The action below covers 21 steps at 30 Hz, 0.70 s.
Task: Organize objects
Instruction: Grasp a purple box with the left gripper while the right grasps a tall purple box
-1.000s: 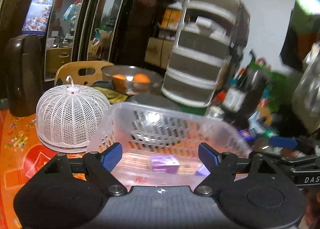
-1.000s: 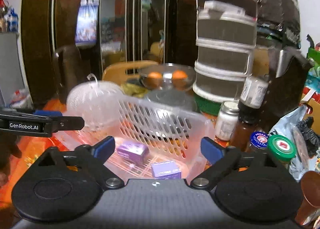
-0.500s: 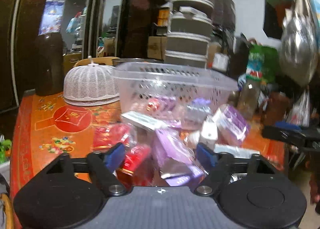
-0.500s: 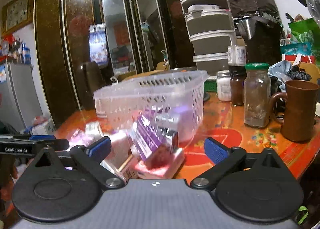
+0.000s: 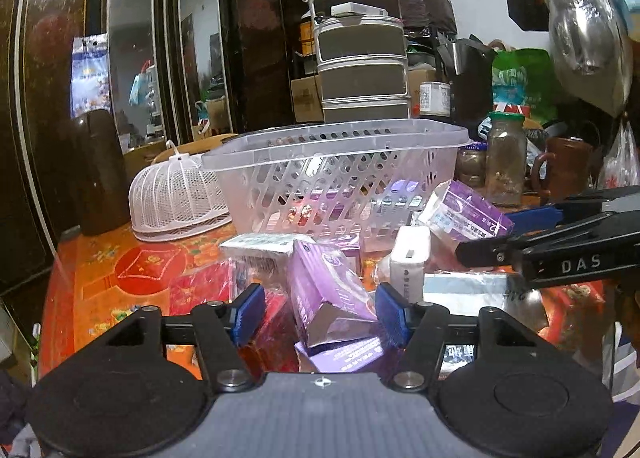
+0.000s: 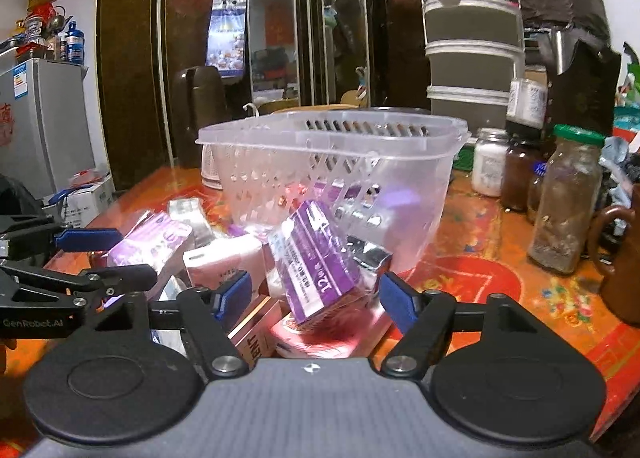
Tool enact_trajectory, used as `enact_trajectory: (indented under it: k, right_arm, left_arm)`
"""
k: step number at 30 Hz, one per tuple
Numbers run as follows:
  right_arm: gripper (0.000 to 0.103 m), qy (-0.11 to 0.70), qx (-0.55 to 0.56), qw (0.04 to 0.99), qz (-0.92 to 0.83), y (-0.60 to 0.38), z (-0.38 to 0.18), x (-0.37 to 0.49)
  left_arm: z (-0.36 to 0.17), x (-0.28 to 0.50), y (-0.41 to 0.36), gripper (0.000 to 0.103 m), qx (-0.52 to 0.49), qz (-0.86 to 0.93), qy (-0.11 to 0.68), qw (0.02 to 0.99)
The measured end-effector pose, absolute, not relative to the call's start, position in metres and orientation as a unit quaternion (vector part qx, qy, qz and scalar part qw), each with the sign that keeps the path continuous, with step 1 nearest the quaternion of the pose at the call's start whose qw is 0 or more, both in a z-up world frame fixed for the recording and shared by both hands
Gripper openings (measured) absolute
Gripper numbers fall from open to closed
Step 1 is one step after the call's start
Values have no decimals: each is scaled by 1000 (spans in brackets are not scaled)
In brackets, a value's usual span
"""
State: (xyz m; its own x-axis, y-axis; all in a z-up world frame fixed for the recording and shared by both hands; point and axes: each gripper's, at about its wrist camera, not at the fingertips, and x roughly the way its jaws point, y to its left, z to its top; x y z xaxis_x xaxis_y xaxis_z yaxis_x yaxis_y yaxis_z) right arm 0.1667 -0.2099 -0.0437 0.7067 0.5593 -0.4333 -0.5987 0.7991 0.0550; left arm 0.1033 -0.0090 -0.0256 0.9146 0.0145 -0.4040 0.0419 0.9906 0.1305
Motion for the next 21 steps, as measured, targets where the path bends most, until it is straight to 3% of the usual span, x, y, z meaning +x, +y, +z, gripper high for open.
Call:
enact_trajectory:
  k: [2,7,14,21]
  right_arm:
    - [52,225,-34,920,318,-212,-45,168]
    - [51,226,-12,920,318,-220,-48,168]
    - [51,214,17,924,316,-234,-45,159]
    - [51,198,38,927,316,-245,-41,153]
  left_arm:
    - [-26,106,-13,65,80,-8,206,975]
    - [-30,108,-18,64,112,2,207,972]
    - [-27,115,-24,50,132,-1,211,968]
    - [-26,116,-22,44,120,-8,207,971]
